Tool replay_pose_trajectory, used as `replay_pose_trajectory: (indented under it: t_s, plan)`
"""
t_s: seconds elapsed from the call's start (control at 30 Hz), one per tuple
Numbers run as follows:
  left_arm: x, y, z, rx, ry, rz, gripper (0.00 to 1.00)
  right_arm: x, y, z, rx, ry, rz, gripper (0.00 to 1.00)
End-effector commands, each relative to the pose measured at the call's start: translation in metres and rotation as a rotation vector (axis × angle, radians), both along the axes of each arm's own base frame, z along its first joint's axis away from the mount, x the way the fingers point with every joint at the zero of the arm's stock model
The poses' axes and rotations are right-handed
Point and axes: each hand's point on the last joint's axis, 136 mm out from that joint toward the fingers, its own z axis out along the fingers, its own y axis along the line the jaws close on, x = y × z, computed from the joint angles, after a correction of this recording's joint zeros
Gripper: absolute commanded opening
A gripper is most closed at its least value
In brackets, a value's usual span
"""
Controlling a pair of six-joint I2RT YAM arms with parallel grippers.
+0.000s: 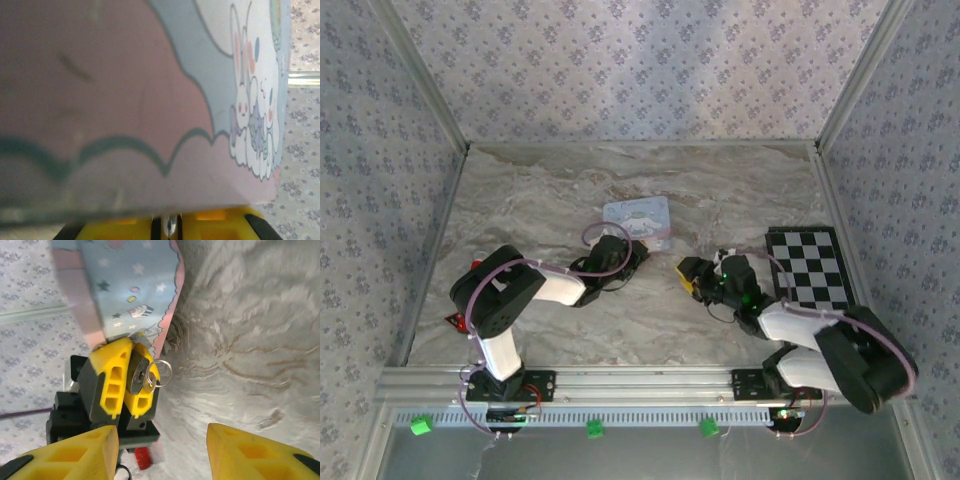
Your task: Unlock a padlock with a key
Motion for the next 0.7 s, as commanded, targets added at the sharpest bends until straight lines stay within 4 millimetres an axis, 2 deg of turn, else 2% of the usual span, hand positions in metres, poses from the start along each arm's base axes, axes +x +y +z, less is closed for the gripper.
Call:
replay_pose_trajectory:
  t_s: [0.0,0.07,0.17,0.27,0.4,0.57,0.67]
  plan:
    - [-0.002,-0.004,0.011,-0.021,-0.01,-0.043,0.0,-0.01,-0.02,-0.001,-0.424,-0.143,0.162,0.48]
    - [-0.005,-0.004,0.008,-0.009,0.002,-0.059,0.0,-0.008,-0.021,0.009,-0.574,-0.307,0.23,0.47]
    - [-0.008,-0.004,0.006,0.007,0.009,-0.081,0.0,-0.012,-0.008,0.022,-0.708,-0.591,0.374,0.45]
    - [-0.012,-0.004,0.006,0.017,0.019,-0.096,0.0,-0.011,-0.001,0.033,-0.865,-0.761,0.387,0.44]
    - [-0.016,-0.002,0.009,0.013,0.018,-0.105,0.0,-0.018,0.022,0.044,-1.084,-1.021,0.471,0.44]
    - [-0.019,-0.005,0.014,-0.005,0.017,-0.127,0.0,-0.026,0.05,0.028,-1.139,-1.212,0.647,0.45]
    - [-0.021,-0.005,0.016,-0.017,0.015,-0.131,0.0,-0.025,0.058,0.019,-1.187,-1.282,0.691,0.45]
